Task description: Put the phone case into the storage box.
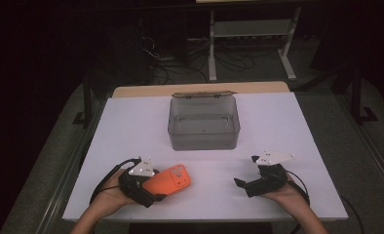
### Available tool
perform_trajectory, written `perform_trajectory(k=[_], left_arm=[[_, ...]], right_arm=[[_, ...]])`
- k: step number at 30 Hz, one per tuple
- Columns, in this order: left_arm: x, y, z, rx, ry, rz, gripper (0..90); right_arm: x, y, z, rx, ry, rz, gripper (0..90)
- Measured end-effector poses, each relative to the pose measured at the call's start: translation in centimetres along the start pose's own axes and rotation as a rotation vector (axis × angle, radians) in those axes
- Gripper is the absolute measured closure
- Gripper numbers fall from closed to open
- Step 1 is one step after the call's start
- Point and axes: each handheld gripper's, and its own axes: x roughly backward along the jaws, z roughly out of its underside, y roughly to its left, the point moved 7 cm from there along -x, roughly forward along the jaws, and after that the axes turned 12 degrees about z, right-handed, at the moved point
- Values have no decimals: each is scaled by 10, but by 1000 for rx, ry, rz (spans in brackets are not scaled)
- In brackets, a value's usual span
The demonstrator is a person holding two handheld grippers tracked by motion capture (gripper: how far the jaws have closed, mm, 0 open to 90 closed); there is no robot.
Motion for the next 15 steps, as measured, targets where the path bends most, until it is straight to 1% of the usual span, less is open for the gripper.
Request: perform_trajectory(k=[6, 7, 8, 9, 10, 14, 15], left_arm=[[5, 5, -14, -18, -19, 1, 161], [5, 5, -14, -18, -19, 1, 161], [6, 6, -19, -24, -23, 4, 161], [6, 6, -19, -24, -23, 4, 161], [7, 8, -23, -32, -25, 8, 161], [6, 10, -32, -48, -26, 14, 161], [6, 11, -34, -46, -30, 18, 161]], right_arm=[[0, 0, 0, 0, 1, 0, 0], [0, 0, 0, 0, 1, 0, 0], [0, 0, 0, 0, 1, 1, 0], [0, 0, 0, -1, 1, 1, 0], [0, 0, 0, 0, 0, 1, 0], [0, 0, 0, -2, 1, 1, 0], [0, 0, 0, -2, 2, 1, 0]])
